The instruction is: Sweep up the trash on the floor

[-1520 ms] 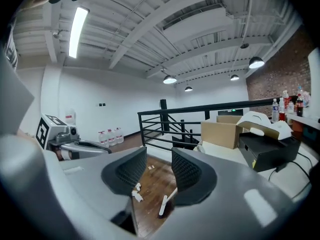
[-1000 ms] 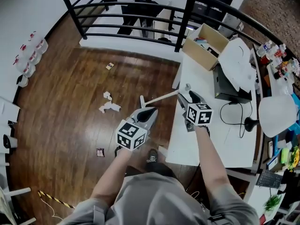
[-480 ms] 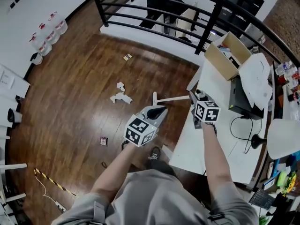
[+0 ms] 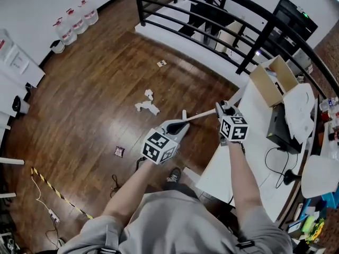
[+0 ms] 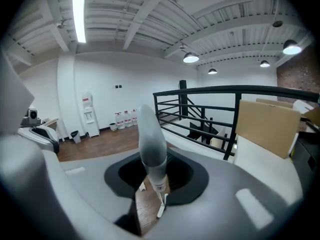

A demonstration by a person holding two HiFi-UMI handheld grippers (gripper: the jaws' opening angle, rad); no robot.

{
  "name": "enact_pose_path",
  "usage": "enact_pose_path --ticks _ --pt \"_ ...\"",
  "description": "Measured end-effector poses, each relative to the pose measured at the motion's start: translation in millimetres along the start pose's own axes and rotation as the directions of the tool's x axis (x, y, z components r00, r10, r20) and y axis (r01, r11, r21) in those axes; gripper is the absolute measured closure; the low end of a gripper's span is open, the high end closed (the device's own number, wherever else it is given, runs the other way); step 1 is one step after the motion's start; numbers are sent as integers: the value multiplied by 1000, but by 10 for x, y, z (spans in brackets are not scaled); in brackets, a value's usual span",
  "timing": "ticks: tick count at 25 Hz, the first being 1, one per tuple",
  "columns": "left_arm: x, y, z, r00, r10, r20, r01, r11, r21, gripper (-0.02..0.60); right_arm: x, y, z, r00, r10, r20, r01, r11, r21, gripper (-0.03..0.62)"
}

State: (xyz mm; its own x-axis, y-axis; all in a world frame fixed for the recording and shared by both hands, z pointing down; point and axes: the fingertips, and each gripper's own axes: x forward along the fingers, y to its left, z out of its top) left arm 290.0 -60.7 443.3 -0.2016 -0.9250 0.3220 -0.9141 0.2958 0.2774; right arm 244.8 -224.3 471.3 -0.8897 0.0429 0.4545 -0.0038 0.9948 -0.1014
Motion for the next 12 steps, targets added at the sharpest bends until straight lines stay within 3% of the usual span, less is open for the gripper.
enact_pose_path --ticks 7,12 --pt "-490 155 -220 999 51 3 -51 998 -30 577 -100 741 327 994 106 27 -102 989 -111 514" --pt "-790 143 -508 999 36 -38 -38 997 -61 577 -477 1444 671 974 217 63 -203 963 -177 516"
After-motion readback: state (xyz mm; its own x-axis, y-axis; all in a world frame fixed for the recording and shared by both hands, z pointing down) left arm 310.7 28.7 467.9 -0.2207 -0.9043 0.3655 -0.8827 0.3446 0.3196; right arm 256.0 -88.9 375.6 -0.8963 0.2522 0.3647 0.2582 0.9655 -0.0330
